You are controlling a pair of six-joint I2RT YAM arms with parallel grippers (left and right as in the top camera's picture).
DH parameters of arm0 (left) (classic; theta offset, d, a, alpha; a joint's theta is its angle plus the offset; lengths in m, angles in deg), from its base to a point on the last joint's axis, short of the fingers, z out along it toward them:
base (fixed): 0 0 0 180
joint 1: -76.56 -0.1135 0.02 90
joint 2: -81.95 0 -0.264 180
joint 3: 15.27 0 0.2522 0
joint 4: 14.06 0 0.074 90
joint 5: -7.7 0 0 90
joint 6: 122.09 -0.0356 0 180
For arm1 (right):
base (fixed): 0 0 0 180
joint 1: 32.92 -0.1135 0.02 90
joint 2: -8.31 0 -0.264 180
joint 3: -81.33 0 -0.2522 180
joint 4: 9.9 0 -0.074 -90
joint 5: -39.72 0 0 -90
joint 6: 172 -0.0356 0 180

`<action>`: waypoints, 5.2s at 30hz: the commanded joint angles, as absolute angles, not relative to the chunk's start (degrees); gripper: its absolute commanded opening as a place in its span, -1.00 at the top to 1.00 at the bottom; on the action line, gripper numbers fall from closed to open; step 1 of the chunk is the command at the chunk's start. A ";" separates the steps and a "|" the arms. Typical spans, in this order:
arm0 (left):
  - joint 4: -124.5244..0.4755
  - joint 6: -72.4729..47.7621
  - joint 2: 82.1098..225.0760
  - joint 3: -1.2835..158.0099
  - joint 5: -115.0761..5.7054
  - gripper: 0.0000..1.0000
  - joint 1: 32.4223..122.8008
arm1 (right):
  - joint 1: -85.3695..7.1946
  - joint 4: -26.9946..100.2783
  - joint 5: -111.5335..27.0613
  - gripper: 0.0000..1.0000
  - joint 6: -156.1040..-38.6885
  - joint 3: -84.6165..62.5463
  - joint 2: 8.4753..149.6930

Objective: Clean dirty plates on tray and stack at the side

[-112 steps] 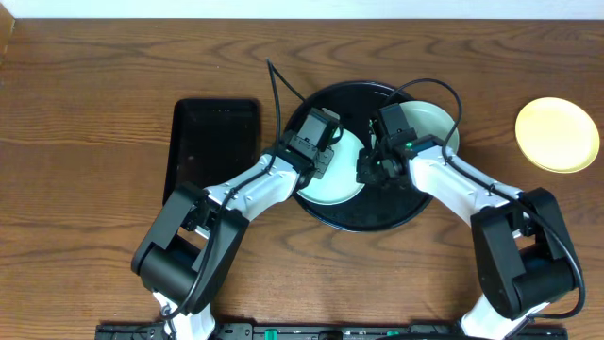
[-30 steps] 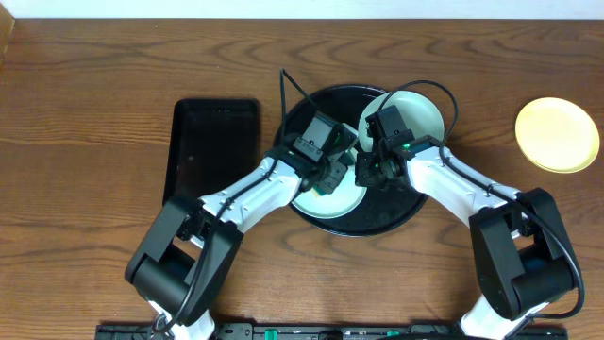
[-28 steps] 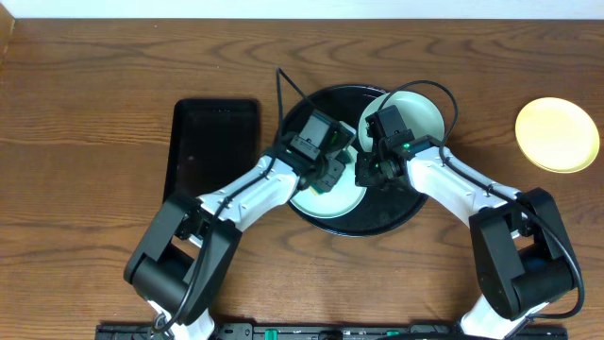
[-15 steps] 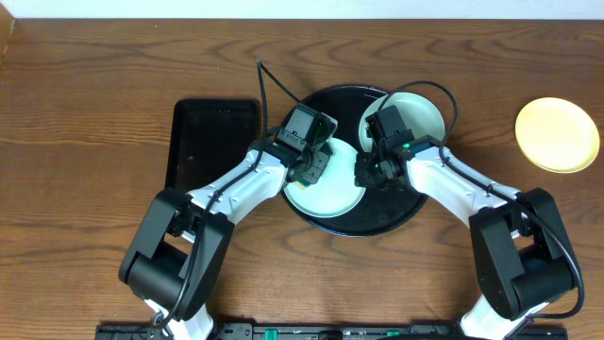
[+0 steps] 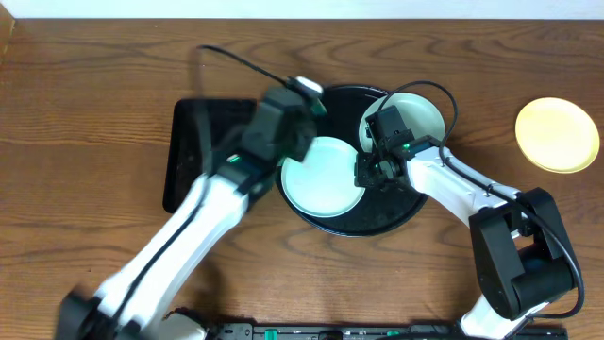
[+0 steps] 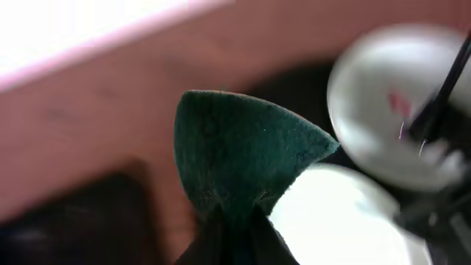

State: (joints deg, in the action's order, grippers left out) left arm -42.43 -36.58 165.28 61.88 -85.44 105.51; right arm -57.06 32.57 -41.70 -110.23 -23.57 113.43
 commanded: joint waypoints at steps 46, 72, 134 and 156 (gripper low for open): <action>-59.24 -31.78 173.78 61.97 -81.22 0.85 76.51 | -78.70 27.49 -101.15 0.98 -81.62 -22.70 90.40; -58.54 -31.80 173.80 61.97 -81.22 0.85 76.46 | -90.35 6.18 -119.73 0.97 -63.04 -22.70 100.69; -60.11 -31.78 173.80 61.97 -81.22 0.85 76.46 | -72.28 22.66 -68.98 0.98 -104.96 -22.72 100.69; -60.35 -31.78 173.80 61.97 -81.22 0.85 76.46 | -29.31 26.16 -22.73 0.97 -103.56 -22.72 98.22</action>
